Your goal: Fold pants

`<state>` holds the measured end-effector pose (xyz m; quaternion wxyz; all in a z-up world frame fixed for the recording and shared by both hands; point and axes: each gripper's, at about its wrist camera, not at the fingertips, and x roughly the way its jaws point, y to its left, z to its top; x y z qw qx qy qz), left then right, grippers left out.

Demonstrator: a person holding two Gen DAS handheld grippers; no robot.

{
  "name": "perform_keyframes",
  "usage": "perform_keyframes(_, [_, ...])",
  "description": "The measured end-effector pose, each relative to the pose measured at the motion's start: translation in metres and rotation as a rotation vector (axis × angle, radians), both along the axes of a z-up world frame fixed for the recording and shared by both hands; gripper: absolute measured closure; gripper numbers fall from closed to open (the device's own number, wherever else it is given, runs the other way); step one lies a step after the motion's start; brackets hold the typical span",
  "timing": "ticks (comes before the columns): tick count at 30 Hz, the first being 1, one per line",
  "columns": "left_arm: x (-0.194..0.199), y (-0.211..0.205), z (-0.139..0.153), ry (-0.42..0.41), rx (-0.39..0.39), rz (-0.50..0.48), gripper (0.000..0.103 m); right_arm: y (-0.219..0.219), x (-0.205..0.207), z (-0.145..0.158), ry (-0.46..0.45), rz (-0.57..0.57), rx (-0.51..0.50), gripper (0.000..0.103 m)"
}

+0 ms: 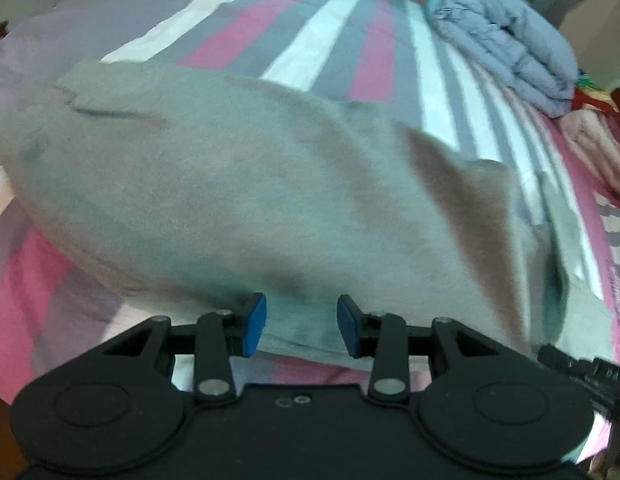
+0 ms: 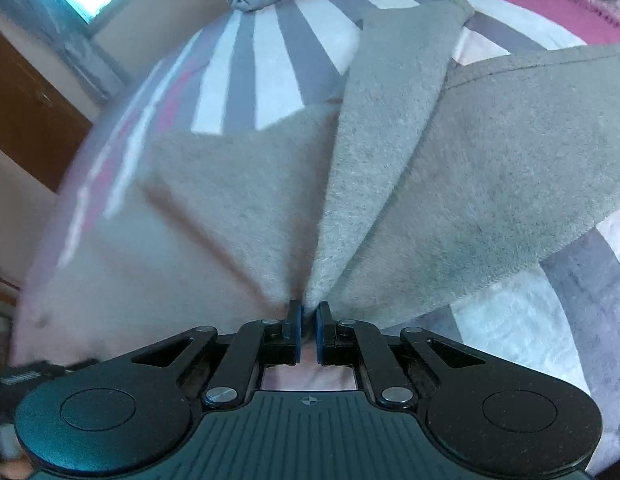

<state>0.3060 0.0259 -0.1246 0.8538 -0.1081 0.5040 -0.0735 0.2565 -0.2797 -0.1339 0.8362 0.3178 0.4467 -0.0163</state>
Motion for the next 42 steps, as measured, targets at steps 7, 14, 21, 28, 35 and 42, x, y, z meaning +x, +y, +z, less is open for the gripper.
perform_keyframes(7, [-0.001, -0.056, -0.014, 0.029, 0.016, -0.109, 0.073, -0.031, 0.021, 0.025, 0.003, -0.041, -0.078, 0.098])
perform_keyframes(14, [0.0, -0.057, -0.026, 0.04, 0.0, -0.09, 0.073, -0.034, 0.077, 0.027, 0.069, -0.043, -0.225, 0.028])
perform_keyframes(21, [0.001, -0.056, -0.03, 0.037, -0.012, -0.09, 0.073, -0.026, 0.107, 0.01, 0.143, -0.021, -0.381, 0.066])
perform_keyframes(28, [-0.004, -0.055, -0.029, 0.028, -0.016, -0.099, 0.073, -0.037, 0.105, 0.013, 0.144, 0.009, -0.409, 0.1])
perform_keyframes(35, [-0.006, -0.055, -0.029, 0.016, -0.007, -0.12, 0.073, -0.09, 0.001, 0.037, 0.016, -0.155, -0.218, 0.099])
perform_keyframes(42, [-0.007, -0.062, -0.027, 0.009, 0.033, -0.129, 0.073, -0.103, -0.063, -0.013, 0.077, -0.226, -0.144, 0.099])
